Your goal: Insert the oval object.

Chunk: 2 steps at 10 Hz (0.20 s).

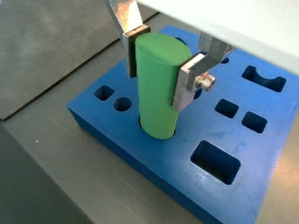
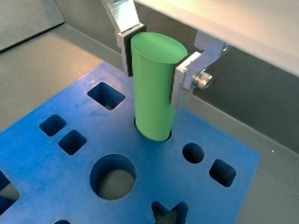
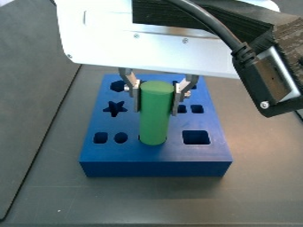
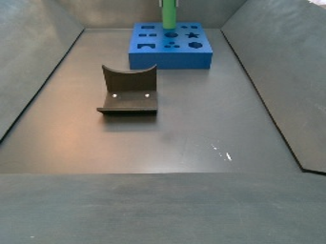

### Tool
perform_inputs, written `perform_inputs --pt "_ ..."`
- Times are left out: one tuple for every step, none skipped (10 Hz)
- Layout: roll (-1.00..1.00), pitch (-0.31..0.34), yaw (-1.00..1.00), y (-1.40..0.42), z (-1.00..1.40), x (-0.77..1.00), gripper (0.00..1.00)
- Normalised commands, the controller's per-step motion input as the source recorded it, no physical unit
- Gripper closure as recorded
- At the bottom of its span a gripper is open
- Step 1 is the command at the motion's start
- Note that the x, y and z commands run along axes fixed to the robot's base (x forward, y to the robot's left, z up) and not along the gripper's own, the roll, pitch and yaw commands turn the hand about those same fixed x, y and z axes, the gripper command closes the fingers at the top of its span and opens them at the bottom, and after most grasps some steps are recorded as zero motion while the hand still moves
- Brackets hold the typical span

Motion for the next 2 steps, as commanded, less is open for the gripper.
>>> perform_inputs --pt "-0.01 -0.057 0.00 0.00 -0.05 0.00 1.00" --pt "0.00 0.000 0.00 0.00 0.00 0.00 1.00"
